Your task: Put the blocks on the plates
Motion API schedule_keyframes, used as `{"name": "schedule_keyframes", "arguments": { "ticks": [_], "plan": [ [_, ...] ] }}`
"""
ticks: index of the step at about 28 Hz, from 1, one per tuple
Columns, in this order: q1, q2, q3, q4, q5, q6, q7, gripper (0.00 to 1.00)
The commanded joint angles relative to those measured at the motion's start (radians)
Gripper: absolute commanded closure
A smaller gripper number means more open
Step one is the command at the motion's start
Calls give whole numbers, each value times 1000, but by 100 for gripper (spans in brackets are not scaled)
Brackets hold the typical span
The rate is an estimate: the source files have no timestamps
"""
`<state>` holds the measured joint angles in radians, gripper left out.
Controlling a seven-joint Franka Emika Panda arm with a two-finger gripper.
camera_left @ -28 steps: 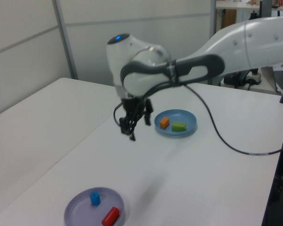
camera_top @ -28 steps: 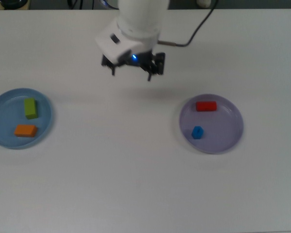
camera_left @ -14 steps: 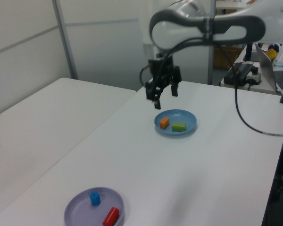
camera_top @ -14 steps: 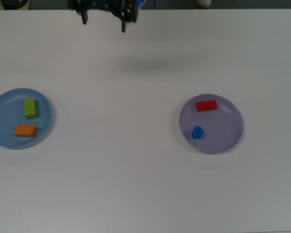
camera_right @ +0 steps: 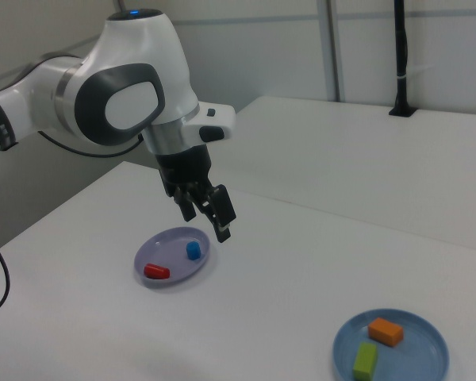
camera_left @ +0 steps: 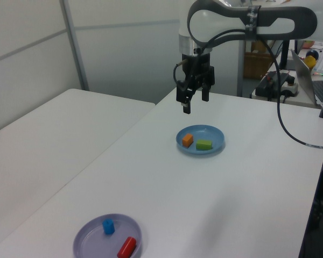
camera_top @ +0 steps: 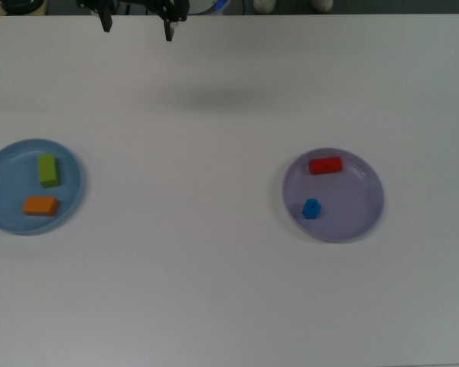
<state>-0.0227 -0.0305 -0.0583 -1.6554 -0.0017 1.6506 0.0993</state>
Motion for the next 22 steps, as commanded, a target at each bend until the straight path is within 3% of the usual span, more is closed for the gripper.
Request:
{"name": "schedule_keyframes", "arguments": {
  "ticks": [1, 22],
  "plan": [
    [-11, -22, 9, -20, 17, -2, -12, 0],
    [-13, -8, 0, 9, 8, 0, -49, 0]
  ]
}}
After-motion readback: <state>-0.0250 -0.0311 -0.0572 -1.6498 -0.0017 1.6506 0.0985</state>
